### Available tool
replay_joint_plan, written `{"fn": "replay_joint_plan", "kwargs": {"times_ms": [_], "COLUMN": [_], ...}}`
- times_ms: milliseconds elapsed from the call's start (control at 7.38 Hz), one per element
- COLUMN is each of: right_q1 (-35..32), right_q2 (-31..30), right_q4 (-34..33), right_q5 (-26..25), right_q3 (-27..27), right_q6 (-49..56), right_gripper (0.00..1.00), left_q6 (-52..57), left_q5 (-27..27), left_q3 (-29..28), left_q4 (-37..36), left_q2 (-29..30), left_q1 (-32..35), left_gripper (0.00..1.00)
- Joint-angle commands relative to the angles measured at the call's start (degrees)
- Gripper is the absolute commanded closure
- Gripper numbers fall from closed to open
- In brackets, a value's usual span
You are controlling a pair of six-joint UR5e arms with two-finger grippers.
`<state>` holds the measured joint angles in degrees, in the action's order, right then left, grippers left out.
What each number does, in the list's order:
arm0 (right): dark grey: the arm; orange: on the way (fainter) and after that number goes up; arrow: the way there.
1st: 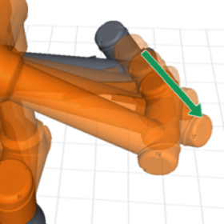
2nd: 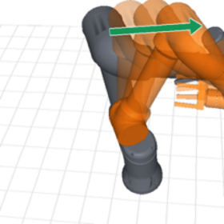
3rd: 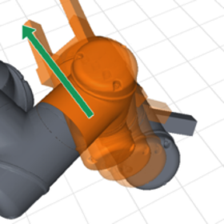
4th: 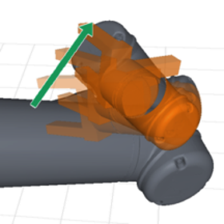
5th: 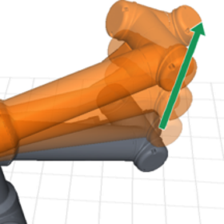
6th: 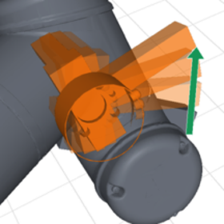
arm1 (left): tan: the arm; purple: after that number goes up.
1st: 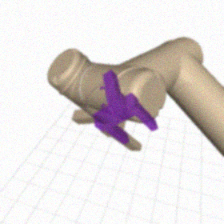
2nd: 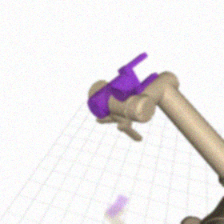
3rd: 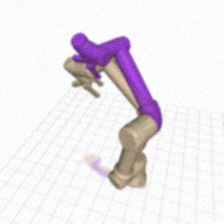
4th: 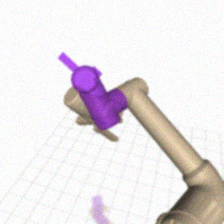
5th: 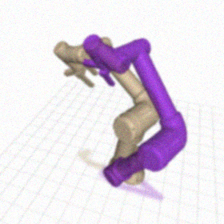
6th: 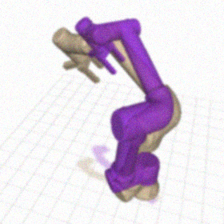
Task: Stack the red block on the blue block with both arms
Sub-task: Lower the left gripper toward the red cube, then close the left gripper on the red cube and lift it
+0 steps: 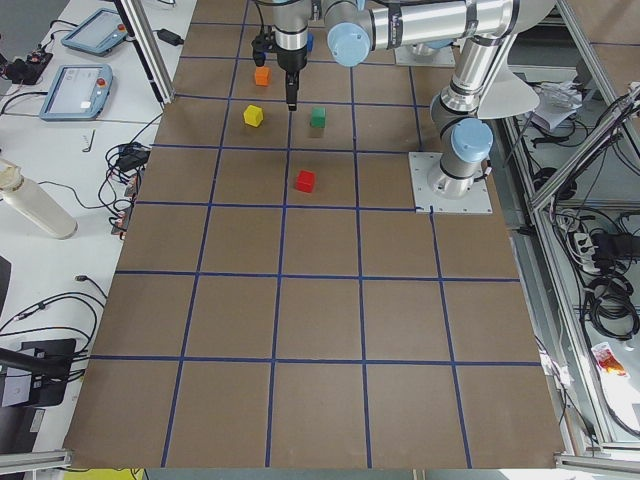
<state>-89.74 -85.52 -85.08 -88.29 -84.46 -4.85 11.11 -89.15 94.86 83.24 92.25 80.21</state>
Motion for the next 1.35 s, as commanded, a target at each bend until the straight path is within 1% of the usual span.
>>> {"fn": "replay_joint_plan", "kwargs": {"times_ms": [0, 135, 271, 406, 542, 812, 1083, 1219], "right_q1": [0.0, 0.0, 0.0, 0.0, 0.0, 0.0, 0.0, 0.0], "right_q2": [0.1, 0.1, 0.1, 0.1, 0.1, 0.1, 0.1, 0.1], "right_q4": [-0.9, -0.9, -0.9, -0.9, -0.9, -0.9, -0.8, -0.8], "right_q5": [0.5, 0.1, 0.1, 0.1, 0.1, 0.1, 0.1, 0.1], "right_q3": [0.0, 0.0, 0.0, 0.0, 0.0, 0.0, 0.0, 0.0], "right_q6": [0.0, 0.2, 0.0, 0.0, 0.0, 0.0, 0.0, 0.0], "right_gripper": [0.0, 0.0, 0.0, 0.0, 0.0, 0.0, 0.0, 0.0], "left_q6": [5.7, 7.2, 11.9, 17.5, 21.2, 20.9, 20.6, 21.5], "left_q5": [-0.2, -0.5, -1.8, -3.7, -4.5, -4.4, -4.5, -4.9], "left_q3": [3.6, 8.4, 13.7, 18.0, 20.0, 21.1, 21.7, 21.5], "left_q4": [-3.1, -10.4, -19.1, -22.4, -22.6, -23.8, -27.1, -27.1], "left_q2": [4.1, 5.7, 6.6, 7.2, 8.5, 11.6, 14.0, 14.6], "left_q1": [-4.1, -4.5, -5.8, -7.3, -8.0, -7.8, -7.6, -7.6], "left_gripper": [0.07, 0.06, 0.02, 0.0, 0.0, 0.0, 0.0, 0.16]}}
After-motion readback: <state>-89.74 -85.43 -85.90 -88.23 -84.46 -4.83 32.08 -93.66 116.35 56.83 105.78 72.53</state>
